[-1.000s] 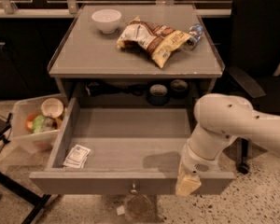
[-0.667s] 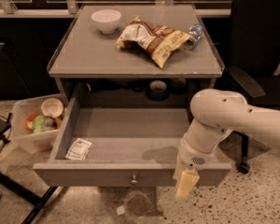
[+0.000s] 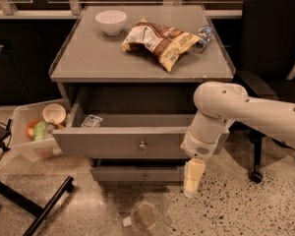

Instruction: Close top drawer

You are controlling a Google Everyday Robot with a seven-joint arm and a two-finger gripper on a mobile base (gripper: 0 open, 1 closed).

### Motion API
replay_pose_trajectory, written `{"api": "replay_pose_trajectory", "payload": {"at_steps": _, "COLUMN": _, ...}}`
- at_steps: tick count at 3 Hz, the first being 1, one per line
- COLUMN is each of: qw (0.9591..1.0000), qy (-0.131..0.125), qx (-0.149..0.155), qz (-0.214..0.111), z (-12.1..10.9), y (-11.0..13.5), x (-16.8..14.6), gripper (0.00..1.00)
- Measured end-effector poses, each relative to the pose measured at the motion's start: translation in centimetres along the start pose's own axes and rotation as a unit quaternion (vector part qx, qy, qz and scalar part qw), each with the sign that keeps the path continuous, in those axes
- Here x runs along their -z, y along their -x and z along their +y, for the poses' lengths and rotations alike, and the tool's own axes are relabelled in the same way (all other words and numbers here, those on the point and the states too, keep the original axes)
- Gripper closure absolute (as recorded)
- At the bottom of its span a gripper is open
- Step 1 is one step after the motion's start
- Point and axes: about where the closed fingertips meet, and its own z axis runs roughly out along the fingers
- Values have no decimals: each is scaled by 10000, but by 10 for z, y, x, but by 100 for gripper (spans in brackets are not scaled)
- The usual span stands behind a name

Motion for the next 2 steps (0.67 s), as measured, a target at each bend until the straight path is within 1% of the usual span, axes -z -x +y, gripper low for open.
{"api": "replay_pose_trajectory", "payload": {"at_steps": 1, "qw": 10000, "qy": -1, "qx": -1, "qz": -1, "z": 0, "y": 0, "x": 0, "gripper": 0}}
{"api": "replay_pose_trajectory", "payload": {"at_steps": 2, "qw": 9993, "qy": -202, "qx": -152, "qz": -272, "z": -8, "y": -8, "x": 8, "gripper": 0}}
